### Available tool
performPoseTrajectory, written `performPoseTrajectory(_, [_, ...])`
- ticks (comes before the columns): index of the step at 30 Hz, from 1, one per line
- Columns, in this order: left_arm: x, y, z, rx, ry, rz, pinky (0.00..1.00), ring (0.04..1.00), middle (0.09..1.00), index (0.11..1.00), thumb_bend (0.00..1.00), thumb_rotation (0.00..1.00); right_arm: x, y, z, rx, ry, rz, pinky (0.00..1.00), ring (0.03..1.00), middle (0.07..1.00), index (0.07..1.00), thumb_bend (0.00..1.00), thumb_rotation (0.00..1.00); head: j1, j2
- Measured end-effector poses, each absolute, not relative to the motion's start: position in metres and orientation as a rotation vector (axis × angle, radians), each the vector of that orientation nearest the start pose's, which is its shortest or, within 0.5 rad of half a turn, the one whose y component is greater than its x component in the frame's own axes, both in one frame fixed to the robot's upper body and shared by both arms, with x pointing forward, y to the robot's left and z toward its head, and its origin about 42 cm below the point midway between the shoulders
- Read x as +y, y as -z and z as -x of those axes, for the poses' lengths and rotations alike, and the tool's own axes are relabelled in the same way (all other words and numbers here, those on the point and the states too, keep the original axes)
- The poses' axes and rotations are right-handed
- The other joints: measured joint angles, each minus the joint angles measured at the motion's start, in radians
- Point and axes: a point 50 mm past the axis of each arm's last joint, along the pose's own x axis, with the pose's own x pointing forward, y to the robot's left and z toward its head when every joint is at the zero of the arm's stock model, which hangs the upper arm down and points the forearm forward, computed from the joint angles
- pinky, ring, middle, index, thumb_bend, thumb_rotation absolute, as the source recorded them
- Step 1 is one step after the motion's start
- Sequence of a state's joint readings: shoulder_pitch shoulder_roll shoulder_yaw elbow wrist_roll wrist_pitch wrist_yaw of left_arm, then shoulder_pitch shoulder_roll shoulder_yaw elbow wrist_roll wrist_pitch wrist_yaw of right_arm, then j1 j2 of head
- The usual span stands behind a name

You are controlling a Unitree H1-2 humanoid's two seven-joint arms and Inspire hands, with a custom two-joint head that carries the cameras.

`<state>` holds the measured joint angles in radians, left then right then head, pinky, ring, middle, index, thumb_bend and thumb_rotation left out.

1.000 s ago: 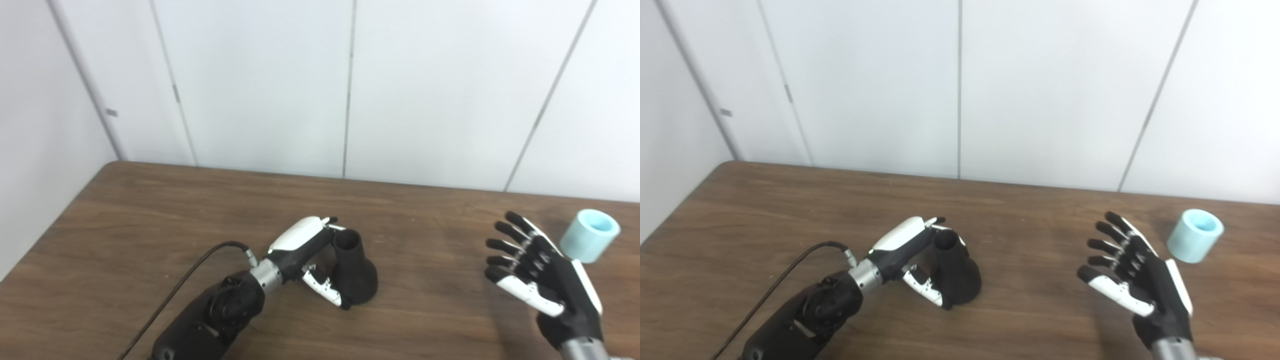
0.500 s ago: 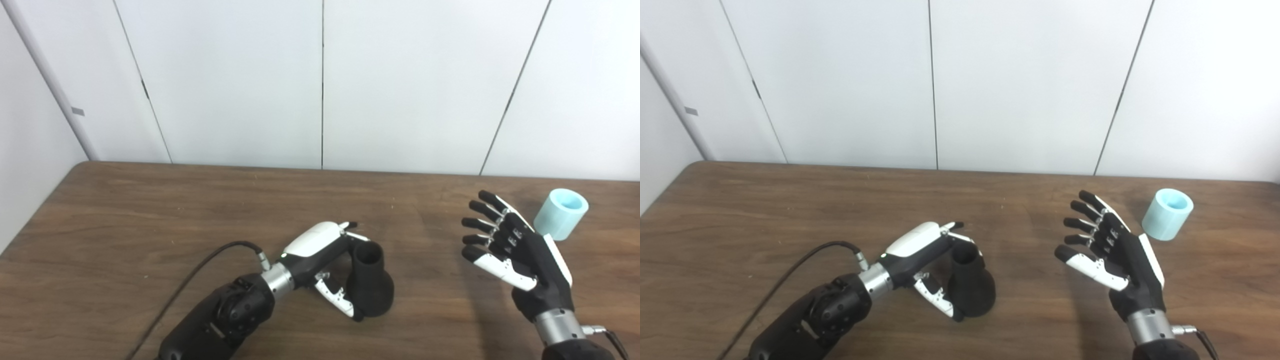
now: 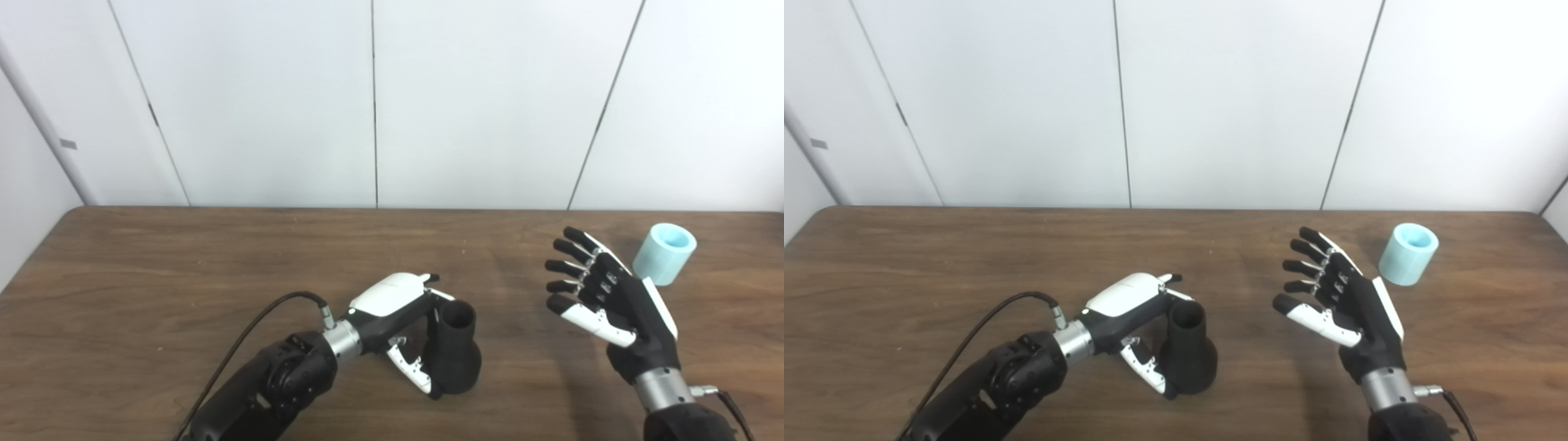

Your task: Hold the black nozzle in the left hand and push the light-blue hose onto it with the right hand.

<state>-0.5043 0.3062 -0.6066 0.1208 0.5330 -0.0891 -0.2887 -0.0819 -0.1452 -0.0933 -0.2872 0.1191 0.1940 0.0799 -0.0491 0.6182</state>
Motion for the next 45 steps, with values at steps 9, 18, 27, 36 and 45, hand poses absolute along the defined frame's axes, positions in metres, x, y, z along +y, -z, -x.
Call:
performPoseTrajectory(9, [0.119, -0.177, -0.38, -0.394, 0.846, -1.087, 1.0, 0.583, 0.485, 0.481, 0.53, 0.0, -0.262, -0.195, -0.299, -0.195, -0.046, 0.04, 0.61, 0.744, 0.837, 0.85, 0.77, 0.3, -0.101, -0.026])
performPoseTrajectory(18, [0.132, -0.174, -0.381, -0.407, 0.844, -1.089, 1.0, 0.591, 0.479, 0.484, 0.53, 0.0, -0.275, -0.281, -0.317, -0.274, -0.038, 0.549, 0.5, 0.653, 0.777, 0.822, 0.78, 0.16, -0.282, -0.095])
performPoseTrajectory(27, [0.146, -0.165, -0.384, -0.432, 0.847, -1.039, 1.0, 0.595, 0.486, 0.48, 0.53, 0.0, -0.295, -0.366, -0.349, -0.266, -0.046, 1.029, 0.51, 0.681, 0.793, 0.812, 0.83, 0.18, -0.379, -0.159])
performPoseTrajectory(36, [0.151, -0.162, -0.388, -0.447, 0.858, -1.014, 1.0, 0.588, 0.47, 0.487, 0.53, 0.0, -0.319, -0.406, -0.379, -0.102, 0.029, 1.196, 0.62, 0.761, 0.833, 0.817, 0.86, 0.17, -0.403, -0.181])
performPoseTrajectory(45, [0.155, -0.161, -0.389, -0.465, 0.866, -1.02, 1.0, 0.58, 0.468, 0.487, 0.53, 0.0, -0.348, -0.398, -0.408, 0.097, 0.006, 1.279, 0.6, 0.758, 0.835, 0.818, 0.87, 0.16, -0.426, -0.193])
